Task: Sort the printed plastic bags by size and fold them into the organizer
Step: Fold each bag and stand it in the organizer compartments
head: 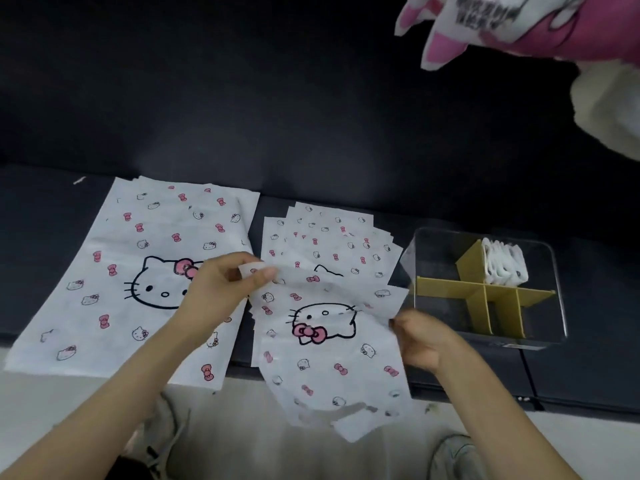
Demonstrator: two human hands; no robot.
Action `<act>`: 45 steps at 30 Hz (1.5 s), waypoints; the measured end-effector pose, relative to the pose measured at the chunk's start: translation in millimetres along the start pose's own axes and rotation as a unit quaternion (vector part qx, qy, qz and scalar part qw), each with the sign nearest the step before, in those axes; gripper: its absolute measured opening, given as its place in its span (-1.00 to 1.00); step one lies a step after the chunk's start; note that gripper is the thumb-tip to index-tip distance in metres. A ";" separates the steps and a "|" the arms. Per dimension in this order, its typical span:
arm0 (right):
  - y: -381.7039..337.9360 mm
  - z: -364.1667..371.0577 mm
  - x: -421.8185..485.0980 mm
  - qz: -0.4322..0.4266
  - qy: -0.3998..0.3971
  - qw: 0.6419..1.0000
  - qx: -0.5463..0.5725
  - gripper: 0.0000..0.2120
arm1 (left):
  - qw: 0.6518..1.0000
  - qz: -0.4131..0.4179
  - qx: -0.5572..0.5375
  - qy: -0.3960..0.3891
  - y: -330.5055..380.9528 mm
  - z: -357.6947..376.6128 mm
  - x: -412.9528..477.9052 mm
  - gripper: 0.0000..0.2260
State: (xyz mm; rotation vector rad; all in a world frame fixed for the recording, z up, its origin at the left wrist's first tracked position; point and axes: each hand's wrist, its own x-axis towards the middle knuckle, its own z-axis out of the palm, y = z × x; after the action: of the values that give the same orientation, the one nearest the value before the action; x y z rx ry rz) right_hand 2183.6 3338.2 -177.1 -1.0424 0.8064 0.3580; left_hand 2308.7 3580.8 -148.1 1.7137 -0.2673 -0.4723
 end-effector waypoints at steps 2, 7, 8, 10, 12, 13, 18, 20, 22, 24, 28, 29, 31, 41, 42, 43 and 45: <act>-0.7 3.1 7.5 -0.038 0.038 0.998 -0.013 -0.72 | 0.999 -0.011 0.000 0.036 -5.8 4.5 14.9 -0.93; -2.3 9.7 26.6 -0.166 0.176 0.970 -0.030 -0.72 | 0.985 -0.072 0.063 0.145 -39.5 22.7 68.9 -0.88; 0.9 9.1 30.4 -0.202 0.201 0.955 -0.084 -0.70 | 0.980 -0.086 0.100 0.152 -46.3 26.4 78.8 -0.88; 10.7 6.7 36.8 -0.254 0.218 0.912 -0.236 -0.62 | 0.973 -0.097 0.137 0.159 -58.2 31.0 96.4 -0.86; 28.4 1.5 45.3 -0.276 0.185 0.864 -0.377 -0.55 | 0.972 -0.104 0.133 0.161 -66.8 33.3 107.9 -0.90; 38.6 -0.3 49.0 -0.276 0.161 0.835 -0.448 -0.49 | 0.973 -0.105 0.134 0.158 -70.8 34.1 112.7 -0.92; 93.7 -9.3 75.2 -0.310 0.105 0.638 -0.697 -0.31 | 0.977 -0.116 0.118 0.133 -91.3 33.4 119.9 -0.81; 102.0 -12.3 82.6 -0.336 0.114 0.626 -0.695 -0.44 | 0.975 -0.098 0.151 0.131 -95.0 27.2 112.4 -0.81; 103.7 -14.5 84.0 -0.378 0.156 0.630 -0.660 -0.57 | 0.960 -0.028 0.248 0.128 -99.5 17.9 96.7 -0.66; 104.4 -13.5 81.4 -0.398 0.185 0.628 -0.642 -0.67 | 0.953 0.040 0.285 0.094 -100.9 11.3 70.6 -0.75; 91.7 -6.0 68.8 -0.344 0.226 0.675 -0.613 -0.62 | 0.975 -0.006 0.208 -0.077 -99.8 -1.4 12.6 -0.91; 84.7 -4.0 64.9 -0.287 0.215 0.714 -0.601 -0.59 | 0.981 -0.046 0.155 -0.108 -95.5 -3.1 -0.5 -0.79; 71.9 -2.6 61.2 -0.177 0.148 0.844 -0.484 -0.54 | 0.987 -0.102 0.038 -0.116 -91.4 -3.4 -17.7 -0.68; 41.9 0.0 71.2 0.024 0.127 0.979 -0.156 -0.52 | 0.981 -0.137 0.098 0.099 -115.4 40.8 3.7 -0.87; 43.5 -2.7 69.9 0.031 0.140 0.985 -0.096 -0.48 | 0.976 -0.140 0.121 0.113 -121.2 43.9 6.4 -0.90; 46.3 -6.3 67.9 0.030 0.152 0.986 -0.056 -0.46 | 0.973 -0.142 0.138 0.123 -124.0 46.9 7.5 -0.94; 53.5 -11.6 62.6 0.007 0.158 0.986 -0.044 -0.46 | 0.967 -0.140 0.163 0.137 -129.5 50.7 7.5 -0.95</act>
State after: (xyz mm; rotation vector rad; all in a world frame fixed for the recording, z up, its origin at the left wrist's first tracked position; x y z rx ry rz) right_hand 2187.6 3347.5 -259.6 -1.1948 1.0886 0.2440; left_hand 2281.8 3558.5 -282.9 2.1280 0.1071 -0.4040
